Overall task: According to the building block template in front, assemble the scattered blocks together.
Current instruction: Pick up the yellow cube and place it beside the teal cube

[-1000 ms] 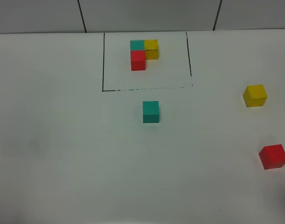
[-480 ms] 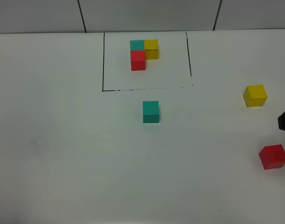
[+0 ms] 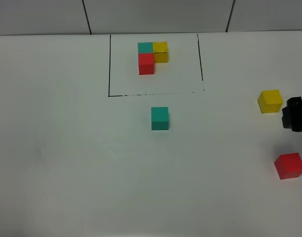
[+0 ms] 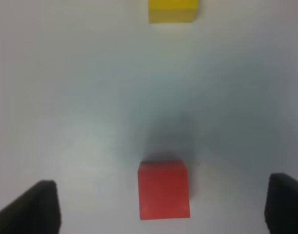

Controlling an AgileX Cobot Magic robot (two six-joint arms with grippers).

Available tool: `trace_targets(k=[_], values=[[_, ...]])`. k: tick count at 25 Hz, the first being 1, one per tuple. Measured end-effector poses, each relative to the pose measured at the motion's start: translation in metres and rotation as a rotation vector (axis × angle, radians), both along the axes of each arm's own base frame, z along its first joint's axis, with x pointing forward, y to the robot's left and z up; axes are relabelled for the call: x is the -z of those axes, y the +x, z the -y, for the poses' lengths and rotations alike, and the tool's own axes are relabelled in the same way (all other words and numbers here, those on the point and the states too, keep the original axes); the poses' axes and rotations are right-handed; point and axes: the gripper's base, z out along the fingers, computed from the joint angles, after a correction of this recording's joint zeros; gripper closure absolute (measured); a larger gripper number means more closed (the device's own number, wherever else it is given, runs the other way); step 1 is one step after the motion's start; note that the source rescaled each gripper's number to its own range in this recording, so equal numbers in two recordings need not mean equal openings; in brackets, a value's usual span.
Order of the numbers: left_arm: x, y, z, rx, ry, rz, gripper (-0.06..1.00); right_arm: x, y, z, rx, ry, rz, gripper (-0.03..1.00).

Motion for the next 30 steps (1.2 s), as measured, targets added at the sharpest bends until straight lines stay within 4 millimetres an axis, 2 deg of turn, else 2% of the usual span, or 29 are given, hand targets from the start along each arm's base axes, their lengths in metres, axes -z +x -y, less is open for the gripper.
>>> trace_targets(k=[7, 15, 21, 25, 30], values=[[0.0, 0.0, 0.0, 0.0, -0.001, 0.0, 0.2, 0.002, 0.006, 0.0, -0.004, -0.005, 0.032, 0.25], [0.0, 0.0, 0.0, 0.0, -0.001, 0.0, 0.2, 0.011, 0.012, 0.002, -0.016, -0.027, 0.012, 0.13], [0.0, 0.0, 0.0, 0.0, -0.001, 0.0, 0.2, 0.018, 0.018, 0.005, -0.033, -0.072, -0.002, 0.12], [0.0, 0.0, 0.0, 0.0, -0.001, 0.0, 0.2, 0.021, 0.031, 0.007, -0.035, -0.093, -0.02, 0.12], [0.0, 0.0, 0.0, 0.002, 0.001, 0.001, 0.2, 0.023, 0.057, 0.007, -0.036, -0.098, -0.043, 0.12]])
